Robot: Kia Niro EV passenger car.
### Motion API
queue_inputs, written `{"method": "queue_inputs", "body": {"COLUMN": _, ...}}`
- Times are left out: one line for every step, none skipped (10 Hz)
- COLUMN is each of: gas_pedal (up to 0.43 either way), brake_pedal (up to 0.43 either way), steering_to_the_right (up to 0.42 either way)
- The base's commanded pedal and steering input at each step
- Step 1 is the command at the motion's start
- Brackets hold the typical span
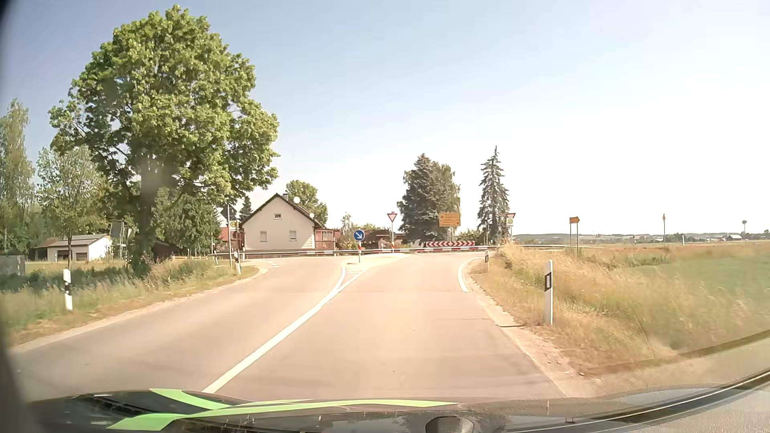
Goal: Follow the waypoints while adhering to traffic rules and regulations
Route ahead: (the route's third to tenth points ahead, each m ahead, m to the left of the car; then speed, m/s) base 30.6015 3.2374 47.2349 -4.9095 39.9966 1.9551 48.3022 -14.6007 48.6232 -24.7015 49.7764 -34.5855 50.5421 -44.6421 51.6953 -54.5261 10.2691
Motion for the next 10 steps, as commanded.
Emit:
{"method": "queue_inputs", "body": {"gas_pedal": 0.0, "brake_pedal": 0.0, "steering_to_the_right": 0.001}}
{"method": "queue_inputs", "body": {"gas_pedal": 0.0, "brake_pedal": 0.0, "steering_to_the_right": 0.0}}
{"method": "queue_inputs", "body": {"gas_pedal": 0.0, "brake_pedal": 0.0, "steering_to_the_right": 0.0}}
{"method": "queue_inputs", "body": {"gas_pedal": 0.0, "brake_pedal": 0.0, "steering_to_the_right": 0.0}}
{"method": "queue_inputs", "body": {"gas_pedal": 0.0, "brake_pedal": 0.0, "steering_to_the_right": 0.0}}
{"method": "queue_inputs", "body": {"gas_pedal": 0.0, "brake_pedal": 0.0, "steering_to_the_right": 0.0}}
{"method": "queue_inputs", "body": {"gas_pedal": 0.0, "brake_pedal": 0.0, "steering_to_the_right": 0.001}}
{"method": "queue_inputs", "body": {"gas_pedal": 0.0, "brake_pedal": 0.0, "steering_to_the_right": 0.0}}
{"method": "queue_inputs", "body": {"gas_pedal": 0.0, "brake_pedal": 0.0, "steering_to_the_right": 0.0}}
{"method": "queue_inputs", "body": {"gas_pedal": 0.0, "brake_pedal": 0.0, "steering_to_the_right": 0.001}}
